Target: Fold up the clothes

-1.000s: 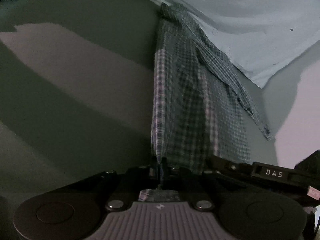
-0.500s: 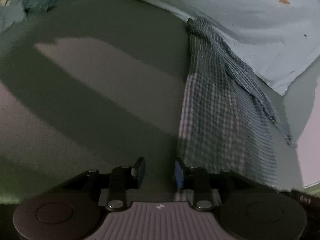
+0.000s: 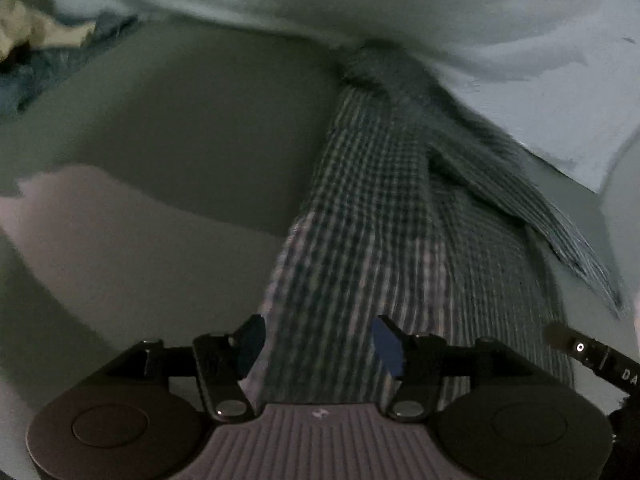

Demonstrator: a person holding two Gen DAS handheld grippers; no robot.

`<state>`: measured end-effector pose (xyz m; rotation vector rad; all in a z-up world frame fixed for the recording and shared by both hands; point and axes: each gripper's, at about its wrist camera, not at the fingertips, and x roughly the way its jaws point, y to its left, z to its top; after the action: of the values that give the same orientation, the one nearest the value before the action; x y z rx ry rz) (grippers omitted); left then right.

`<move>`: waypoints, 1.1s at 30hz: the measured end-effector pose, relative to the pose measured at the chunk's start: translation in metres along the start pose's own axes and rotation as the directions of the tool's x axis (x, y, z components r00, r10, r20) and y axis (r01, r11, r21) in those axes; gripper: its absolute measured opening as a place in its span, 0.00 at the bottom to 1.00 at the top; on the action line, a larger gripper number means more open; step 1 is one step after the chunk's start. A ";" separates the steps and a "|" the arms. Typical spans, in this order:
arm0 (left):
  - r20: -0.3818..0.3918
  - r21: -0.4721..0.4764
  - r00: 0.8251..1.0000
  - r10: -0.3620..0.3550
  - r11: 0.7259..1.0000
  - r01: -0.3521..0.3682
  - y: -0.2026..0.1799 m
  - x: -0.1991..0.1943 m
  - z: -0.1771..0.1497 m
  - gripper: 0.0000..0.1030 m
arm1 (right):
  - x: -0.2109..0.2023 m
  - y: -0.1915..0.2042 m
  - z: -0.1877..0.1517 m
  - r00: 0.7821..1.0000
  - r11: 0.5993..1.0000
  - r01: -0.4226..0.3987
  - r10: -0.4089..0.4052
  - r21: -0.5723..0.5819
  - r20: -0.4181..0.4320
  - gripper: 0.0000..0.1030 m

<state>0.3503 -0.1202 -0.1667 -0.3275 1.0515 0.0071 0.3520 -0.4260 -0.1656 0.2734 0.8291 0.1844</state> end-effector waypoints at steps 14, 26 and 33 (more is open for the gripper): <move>0.044 -0.038 0.990 0.131 0.991 -0.130 -0.043 0.078 0.087 0.59 | 0.159 -0.004 0.174 0.952 0.894 -0.258 0.301 -0.367 0.064 0.25; 0.069 -0.035 0.979 0.190 0.982 -0.188 -0.037 0.100 0.096 0.19 | 0.343 0.057 0.268 0.899 0.807 -0.439 0.395 -0.395 -0.191 0.01; 0.020 0.007 0.971 0.240 0.971 -0.240 -0.045 0.097 0.104 0.30 | 0.361 0.072 0.270 0.964 0.895 -0.267 0.253 -0.357 -0.087 0.07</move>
<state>0.4944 -0.1493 -0.1902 -0.1898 1.0663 0.2221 0.7884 -0.3062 -0.2221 0.0269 0.7768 0.5921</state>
